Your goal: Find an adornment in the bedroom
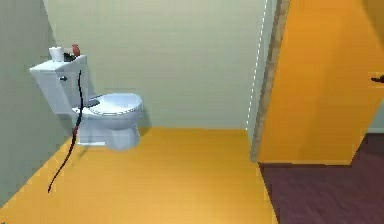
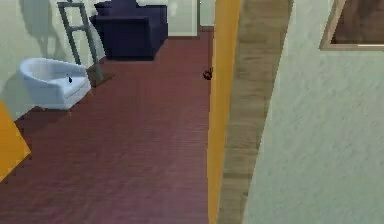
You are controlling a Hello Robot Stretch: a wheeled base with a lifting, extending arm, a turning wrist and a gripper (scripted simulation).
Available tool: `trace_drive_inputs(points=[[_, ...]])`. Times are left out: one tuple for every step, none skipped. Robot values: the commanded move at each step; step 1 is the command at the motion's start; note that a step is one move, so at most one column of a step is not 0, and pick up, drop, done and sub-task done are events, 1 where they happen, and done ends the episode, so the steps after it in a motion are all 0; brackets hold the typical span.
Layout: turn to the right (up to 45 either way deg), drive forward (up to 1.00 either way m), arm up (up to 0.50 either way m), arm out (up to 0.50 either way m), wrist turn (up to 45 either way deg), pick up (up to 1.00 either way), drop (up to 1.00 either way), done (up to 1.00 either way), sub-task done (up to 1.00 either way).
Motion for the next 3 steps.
trace_drive_inputs(points=[[45.0, 0.0, 0.0, 0.0, 0.0, 0.0, 0.0, 0.0, 0.0], [21.0, 0.0, 0.0, 0.0, 0.0, 0.0, 0.0, 0.0, 0.0], [0.0, 0.45, 0.0, 0.0, 0.0, 0.0, 0.0, 0.0, 0.0]])
